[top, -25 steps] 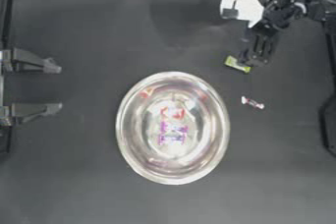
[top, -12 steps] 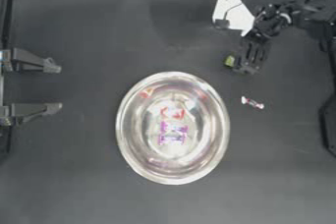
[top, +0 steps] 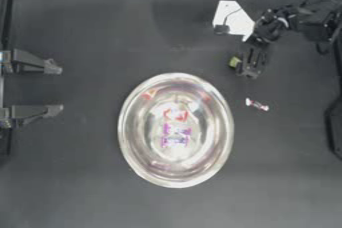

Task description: Put candies in bowl

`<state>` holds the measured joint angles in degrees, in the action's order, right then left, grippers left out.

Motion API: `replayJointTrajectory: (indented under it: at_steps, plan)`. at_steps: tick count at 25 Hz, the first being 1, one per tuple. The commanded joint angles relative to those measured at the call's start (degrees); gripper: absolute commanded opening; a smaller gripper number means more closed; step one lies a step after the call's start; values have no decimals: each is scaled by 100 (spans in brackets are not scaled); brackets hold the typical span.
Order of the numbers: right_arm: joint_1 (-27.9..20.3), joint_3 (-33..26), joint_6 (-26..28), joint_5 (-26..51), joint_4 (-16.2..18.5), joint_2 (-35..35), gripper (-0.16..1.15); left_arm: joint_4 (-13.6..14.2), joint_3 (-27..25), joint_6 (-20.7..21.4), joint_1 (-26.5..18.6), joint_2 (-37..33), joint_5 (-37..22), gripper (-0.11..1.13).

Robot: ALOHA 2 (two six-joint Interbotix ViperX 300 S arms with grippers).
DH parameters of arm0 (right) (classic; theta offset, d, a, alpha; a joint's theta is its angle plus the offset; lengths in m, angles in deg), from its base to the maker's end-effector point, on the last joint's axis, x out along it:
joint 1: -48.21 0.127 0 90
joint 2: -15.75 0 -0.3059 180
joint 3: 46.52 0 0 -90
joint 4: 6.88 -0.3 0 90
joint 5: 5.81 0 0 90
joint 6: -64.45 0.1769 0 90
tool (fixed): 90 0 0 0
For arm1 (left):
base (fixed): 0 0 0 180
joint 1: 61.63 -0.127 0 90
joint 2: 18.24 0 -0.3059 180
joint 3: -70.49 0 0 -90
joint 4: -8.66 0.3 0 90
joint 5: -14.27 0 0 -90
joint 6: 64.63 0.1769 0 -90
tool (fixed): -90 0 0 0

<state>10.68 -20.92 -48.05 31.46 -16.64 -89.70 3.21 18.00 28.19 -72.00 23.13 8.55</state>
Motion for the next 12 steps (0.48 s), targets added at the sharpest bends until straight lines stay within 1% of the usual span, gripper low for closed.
replayJointTrajectory:
  at_steps: [1, 6, 8, 10, 12]
  plan:
    - [9, -88, 9, -70, 9, 26, 99, -18, 123, -9, -9, 79, 35, 101]
    - [9, -97, 18, -70, 9, -62, 98, -44, 123, -9, -9, 79, 35, 101]
    - [18, -97, 18, -62, 9, -70, 95, -35, 123, -9, -9, 79, 35, 101]
    - [26, -88, 35, -62, 44, -70, 87, -35, 123, -9, -9, 79, 35, 101]
    - [88, -79, 141, -70, 185, -88, 71, -35, 123, -9, -9, 79, 35, 101]
